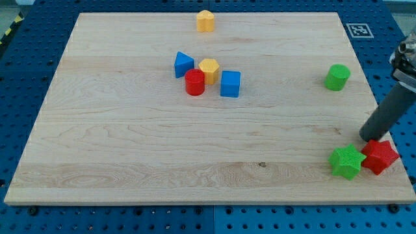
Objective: Push the triangle into the hexagon and red circle
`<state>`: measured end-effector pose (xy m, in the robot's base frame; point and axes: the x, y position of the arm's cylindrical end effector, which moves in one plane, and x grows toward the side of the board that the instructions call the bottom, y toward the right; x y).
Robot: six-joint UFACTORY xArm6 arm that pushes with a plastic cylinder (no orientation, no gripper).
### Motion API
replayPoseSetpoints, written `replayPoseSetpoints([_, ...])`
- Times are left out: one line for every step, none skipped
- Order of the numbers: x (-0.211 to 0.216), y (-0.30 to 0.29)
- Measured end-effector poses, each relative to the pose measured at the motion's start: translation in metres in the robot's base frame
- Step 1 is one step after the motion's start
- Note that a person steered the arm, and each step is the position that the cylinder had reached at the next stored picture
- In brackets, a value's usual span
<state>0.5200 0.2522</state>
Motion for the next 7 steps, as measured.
replayPoseSetpoints([-0.030,-0.033])
replayPoseSetpoints([-0.071,-0.073])
replayPoseSetpoints([-0.117,-0.112])
replayPoseSetpoints([-0.156,-0.165])
replayPoseSetpoints([-0.197,-0.234])
replayPoseSetpoints([-0.222,-0.309])
replayPoseSetpoints([-0.217,-0.371])
